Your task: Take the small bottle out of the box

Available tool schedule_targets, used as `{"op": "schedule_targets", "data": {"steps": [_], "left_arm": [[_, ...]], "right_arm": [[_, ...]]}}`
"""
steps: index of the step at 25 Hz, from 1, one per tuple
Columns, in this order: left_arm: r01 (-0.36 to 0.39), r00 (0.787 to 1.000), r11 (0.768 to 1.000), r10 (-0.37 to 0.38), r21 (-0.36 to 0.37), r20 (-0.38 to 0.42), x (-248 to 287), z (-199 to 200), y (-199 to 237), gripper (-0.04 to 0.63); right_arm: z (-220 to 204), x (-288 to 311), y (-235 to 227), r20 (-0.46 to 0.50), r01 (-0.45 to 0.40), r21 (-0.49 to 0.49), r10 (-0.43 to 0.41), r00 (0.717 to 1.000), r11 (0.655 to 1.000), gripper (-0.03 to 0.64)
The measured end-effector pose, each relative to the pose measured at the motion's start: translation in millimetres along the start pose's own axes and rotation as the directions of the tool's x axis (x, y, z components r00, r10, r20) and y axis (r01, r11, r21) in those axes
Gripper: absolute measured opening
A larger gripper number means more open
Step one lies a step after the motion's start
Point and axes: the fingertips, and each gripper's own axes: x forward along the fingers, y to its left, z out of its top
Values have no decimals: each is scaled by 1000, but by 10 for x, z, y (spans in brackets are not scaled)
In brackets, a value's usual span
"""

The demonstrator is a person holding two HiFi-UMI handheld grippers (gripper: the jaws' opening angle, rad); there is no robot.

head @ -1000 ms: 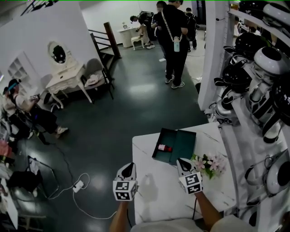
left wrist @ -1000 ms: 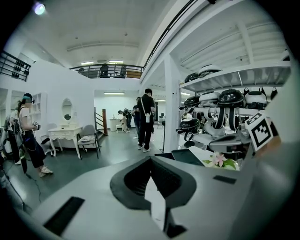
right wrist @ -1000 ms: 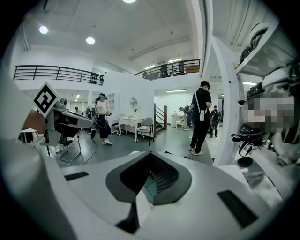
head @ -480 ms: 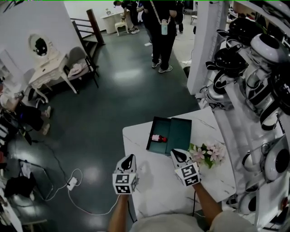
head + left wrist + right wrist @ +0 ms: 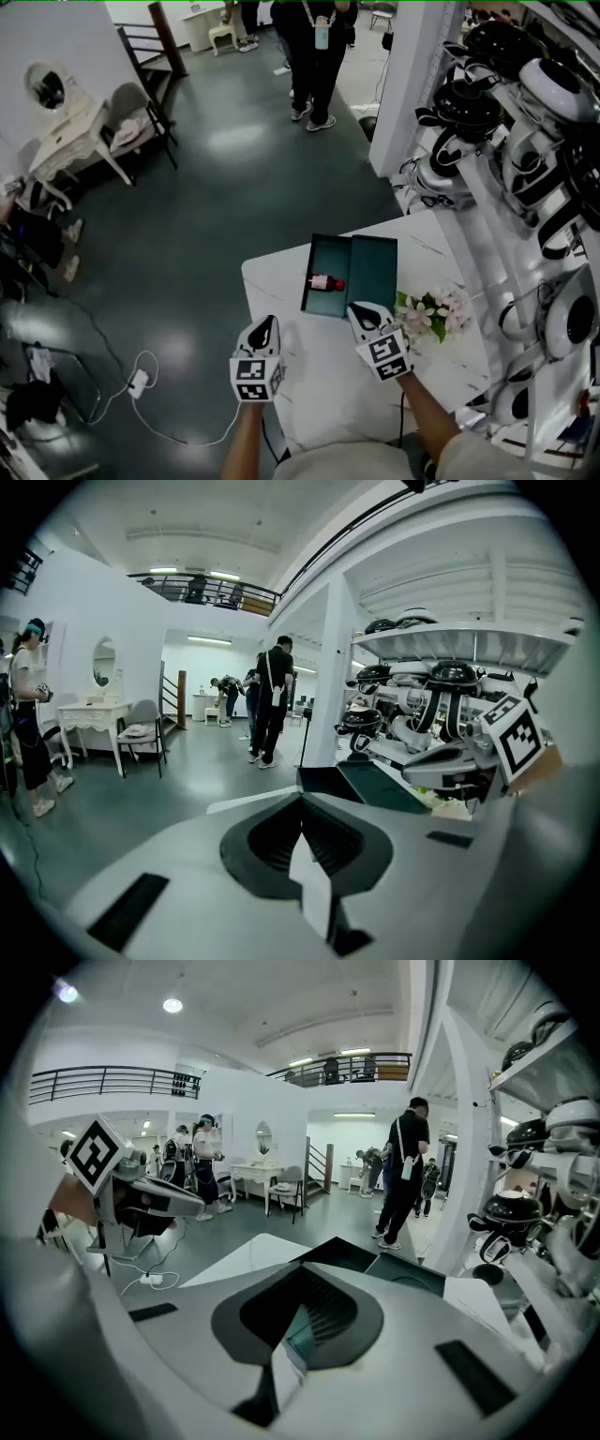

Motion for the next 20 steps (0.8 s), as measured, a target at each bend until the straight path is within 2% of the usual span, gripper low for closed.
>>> {"op": "schedule_targets", "data": {"steps": [8, 13, 16, 20], "left_arm": [[18, 999, 1000, -18, -16, -27, 269, -163, 144, 18], [21, 999, 999, -22, -34, -43, 376, -279, 185, 18], [21, 998, 999, -24, -47, -61, 404, -366, 195, 18], [21, 997, 998, -24, -51, -69, 415, -429, 177, 18]], "right_arm": [[-157, 368, 50, -68, -34, -43, 31, 997, 998, 20], [-251, 553, 80, -119, -73, -130, 57, 991, 989, 20], [-292, 659, 112, -171, -109, -250, 67, 983, 962, 20], [-351, 768, 148, -233, -160, -434, 61, 971, 887, 20]]}}
